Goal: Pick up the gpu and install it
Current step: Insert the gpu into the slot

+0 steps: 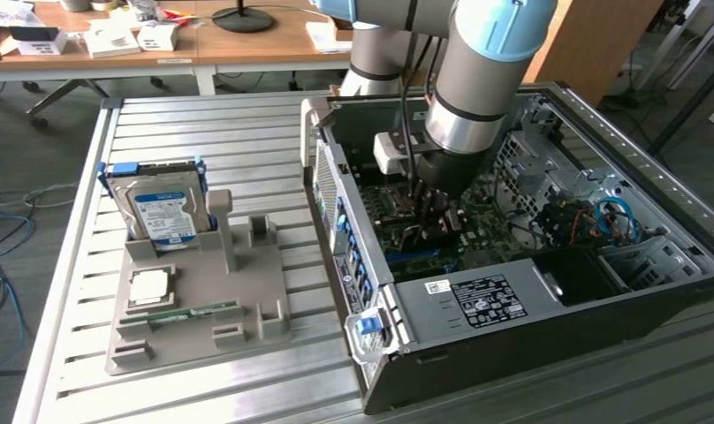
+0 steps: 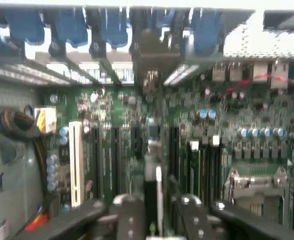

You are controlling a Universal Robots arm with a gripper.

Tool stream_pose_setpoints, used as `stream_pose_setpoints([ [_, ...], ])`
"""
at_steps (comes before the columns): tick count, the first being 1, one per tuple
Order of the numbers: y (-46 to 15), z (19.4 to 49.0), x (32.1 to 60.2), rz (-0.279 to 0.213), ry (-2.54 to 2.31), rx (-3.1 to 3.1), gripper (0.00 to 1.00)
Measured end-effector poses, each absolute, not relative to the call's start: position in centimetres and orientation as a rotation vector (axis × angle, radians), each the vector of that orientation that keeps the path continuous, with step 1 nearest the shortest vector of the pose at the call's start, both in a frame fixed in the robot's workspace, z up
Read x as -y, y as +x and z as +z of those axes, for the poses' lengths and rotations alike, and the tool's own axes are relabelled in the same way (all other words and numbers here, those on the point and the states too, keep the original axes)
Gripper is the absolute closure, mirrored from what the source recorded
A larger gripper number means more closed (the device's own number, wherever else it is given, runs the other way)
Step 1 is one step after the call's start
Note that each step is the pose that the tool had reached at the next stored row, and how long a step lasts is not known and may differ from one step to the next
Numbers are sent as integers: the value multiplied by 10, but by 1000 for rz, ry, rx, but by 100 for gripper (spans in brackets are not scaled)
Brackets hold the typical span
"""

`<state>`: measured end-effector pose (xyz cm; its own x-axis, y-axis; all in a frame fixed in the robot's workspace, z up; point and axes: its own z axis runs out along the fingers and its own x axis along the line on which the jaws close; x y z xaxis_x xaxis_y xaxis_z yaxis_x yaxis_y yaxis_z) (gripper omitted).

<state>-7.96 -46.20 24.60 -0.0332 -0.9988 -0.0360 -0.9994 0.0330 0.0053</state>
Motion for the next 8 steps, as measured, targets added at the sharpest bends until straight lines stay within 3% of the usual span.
stream_pose_setpoints([
  [1, -79, 246, 462, 44, -2169, -2241, 73],
  [2, -79, 246, 462, 44, -2169, -2241, 66],
  [8, -79, 246, 462, 44, -2170, -2241, 66],
])
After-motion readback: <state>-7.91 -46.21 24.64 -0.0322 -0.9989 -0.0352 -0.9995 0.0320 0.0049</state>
